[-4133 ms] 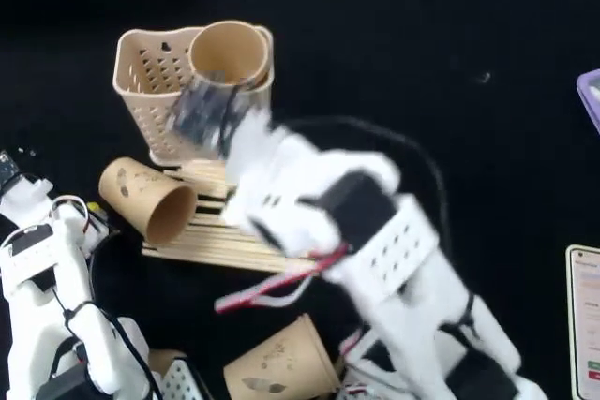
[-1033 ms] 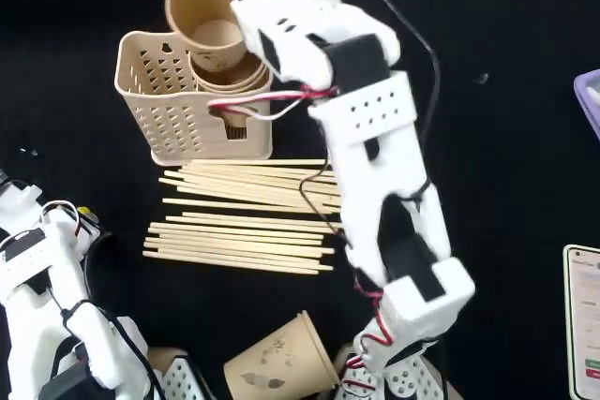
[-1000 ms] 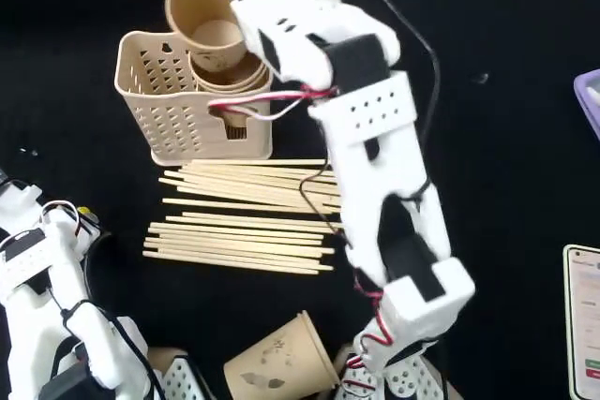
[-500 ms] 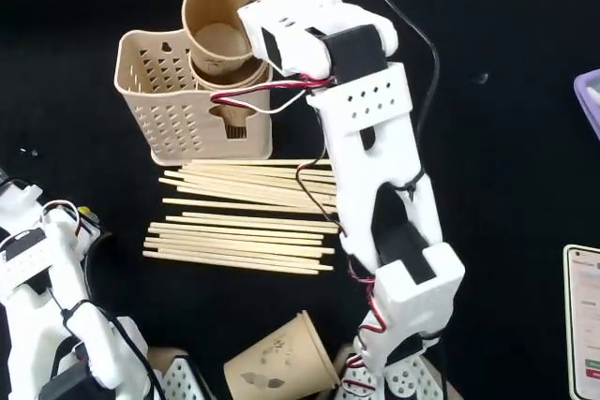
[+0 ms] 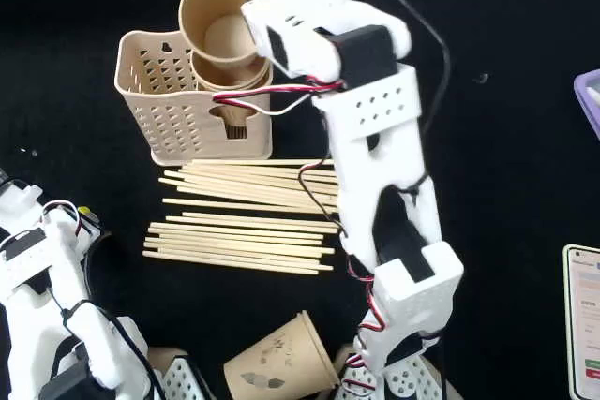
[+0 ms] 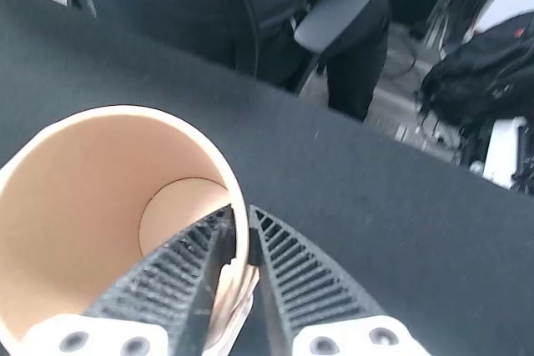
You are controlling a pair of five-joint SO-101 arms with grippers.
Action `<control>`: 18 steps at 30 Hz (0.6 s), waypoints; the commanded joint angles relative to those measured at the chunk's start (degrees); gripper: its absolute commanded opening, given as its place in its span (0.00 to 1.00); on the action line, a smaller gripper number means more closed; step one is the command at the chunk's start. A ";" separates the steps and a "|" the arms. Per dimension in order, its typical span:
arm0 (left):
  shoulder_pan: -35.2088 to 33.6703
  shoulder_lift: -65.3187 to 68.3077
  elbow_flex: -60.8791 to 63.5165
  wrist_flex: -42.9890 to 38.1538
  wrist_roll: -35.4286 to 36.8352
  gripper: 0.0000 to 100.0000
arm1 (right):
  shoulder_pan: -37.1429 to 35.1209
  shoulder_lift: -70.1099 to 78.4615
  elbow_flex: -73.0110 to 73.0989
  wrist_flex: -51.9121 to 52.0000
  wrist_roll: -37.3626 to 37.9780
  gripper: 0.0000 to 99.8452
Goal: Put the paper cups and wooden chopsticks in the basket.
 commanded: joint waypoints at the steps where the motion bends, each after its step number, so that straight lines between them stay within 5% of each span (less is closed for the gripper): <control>1: -0.40 -1.41 -1.54 -0.53 0.35 0.22 | 0.79 -0.31 0.48 -0.35 -0.53 0.05; 7: -0.40 -1.41 -1.54 -0.53 0.35 0.22 | -0.79 -0.75 -3.65 2.81 -0.44 0.23; 18: -0.40 -1.41 -1.54 -0.53 0.35 0.22 | -1.67 -0.75 -22.37 20.40 -0.35 0.20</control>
